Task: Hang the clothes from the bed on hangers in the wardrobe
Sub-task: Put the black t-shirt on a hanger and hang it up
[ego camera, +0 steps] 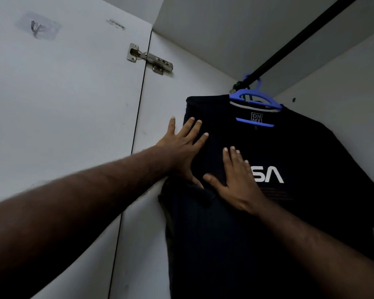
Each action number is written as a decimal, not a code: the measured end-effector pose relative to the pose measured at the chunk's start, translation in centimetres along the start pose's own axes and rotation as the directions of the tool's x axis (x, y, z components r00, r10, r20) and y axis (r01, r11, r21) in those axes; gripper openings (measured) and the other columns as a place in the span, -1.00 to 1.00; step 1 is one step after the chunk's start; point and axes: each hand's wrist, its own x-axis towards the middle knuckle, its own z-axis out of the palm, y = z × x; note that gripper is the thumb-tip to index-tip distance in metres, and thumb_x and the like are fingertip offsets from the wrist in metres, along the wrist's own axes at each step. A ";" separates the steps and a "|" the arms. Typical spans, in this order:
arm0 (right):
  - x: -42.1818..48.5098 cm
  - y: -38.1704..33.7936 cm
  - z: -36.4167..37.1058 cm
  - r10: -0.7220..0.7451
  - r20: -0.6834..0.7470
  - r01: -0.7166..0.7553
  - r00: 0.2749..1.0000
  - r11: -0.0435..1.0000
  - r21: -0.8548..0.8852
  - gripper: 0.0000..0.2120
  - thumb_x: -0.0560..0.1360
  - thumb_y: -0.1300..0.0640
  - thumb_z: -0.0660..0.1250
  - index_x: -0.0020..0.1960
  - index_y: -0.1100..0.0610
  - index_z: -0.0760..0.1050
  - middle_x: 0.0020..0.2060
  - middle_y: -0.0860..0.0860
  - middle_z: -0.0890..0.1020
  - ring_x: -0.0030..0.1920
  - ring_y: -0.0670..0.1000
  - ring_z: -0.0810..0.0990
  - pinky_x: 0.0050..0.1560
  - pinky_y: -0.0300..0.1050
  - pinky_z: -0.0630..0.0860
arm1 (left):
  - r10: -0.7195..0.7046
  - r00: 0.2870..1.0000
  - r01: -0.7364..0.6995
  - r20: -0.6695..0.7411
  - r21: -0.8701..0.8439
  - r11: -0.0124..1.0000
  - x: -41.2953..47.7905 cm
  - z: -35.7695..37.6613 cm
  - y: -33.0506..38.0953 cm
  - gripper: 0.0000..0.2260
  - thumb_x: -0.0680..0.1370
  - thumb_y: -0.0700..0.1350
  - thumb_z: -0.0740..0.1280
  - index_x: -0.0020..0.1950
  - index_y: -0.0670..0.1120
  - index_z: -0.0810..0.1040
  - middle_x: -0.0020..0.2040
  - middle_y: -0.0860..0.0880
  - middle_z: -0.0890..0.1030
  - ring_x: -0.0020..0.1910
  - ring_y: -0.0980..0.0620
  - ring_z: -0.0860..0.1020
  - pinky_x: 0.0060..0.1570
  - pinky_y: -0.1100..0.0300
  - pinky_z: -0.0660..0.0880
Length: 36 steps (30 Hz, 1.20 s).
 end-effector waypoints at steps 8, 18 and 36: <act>-1.5 2.3 -0.7 -0.015 0.128 0.046 0.992 0.969 -0.242 0.11 0.27 -0.62 -0.24 0.58 0.06 -0.33 0.55 -0.02 -0.34 0.52 -0.03 -0.43 0.50 0.18 -0.37 | 0.148 0.986 -0.149 0.081 0.005 0.989 -1.4 -0.5 1.8 0.20 0.20 0.66 0.08 0.59 -0.07 -0.17 0.57 -0.20 -0.24 0.53 -0.16 -0.34 0.40 -0.34 -0.35; -3.9 10.1 -8.7 0.073 -0.139 -0.104 0.988 0.967 -0.234 -0.29 0.48 -0.31 -0.07 0.42 0.07 0.41 0.46 0.12 0.34 0.50 0.09 0.24 0.47 0.16 0.19 | 0.271 0.956 -0.291 -0.110 -0.258 0.921 4.0 -3.9 9.5 0.00 0.38 0.56 -0.04 0.60 -0.08 -0.10 0.60 -0.14 -0.07 0.58 -0.06 -0.17 0.45 -0.28 -0.28; -6.6 22.8 -14.8 0.641 -0.038 -0.639 0.766 0.767 0.052 -0.83 0.45 0.21 0.45 -0.14 0.34 0.57 -0.30 0.11 0.58 -0.32 0.01 0.53 -0.31 -0.18 0.44 | 0.174 0.921 -0.372 -0.350 -0.652 0.661 11.2 -6.8 17.5 -0.43 0.56 0.22 0.25 0.48 -0.04 0.31 0.35 -0.07 0.44 0.29 -0.04 0.45 0.30 0.00 0.41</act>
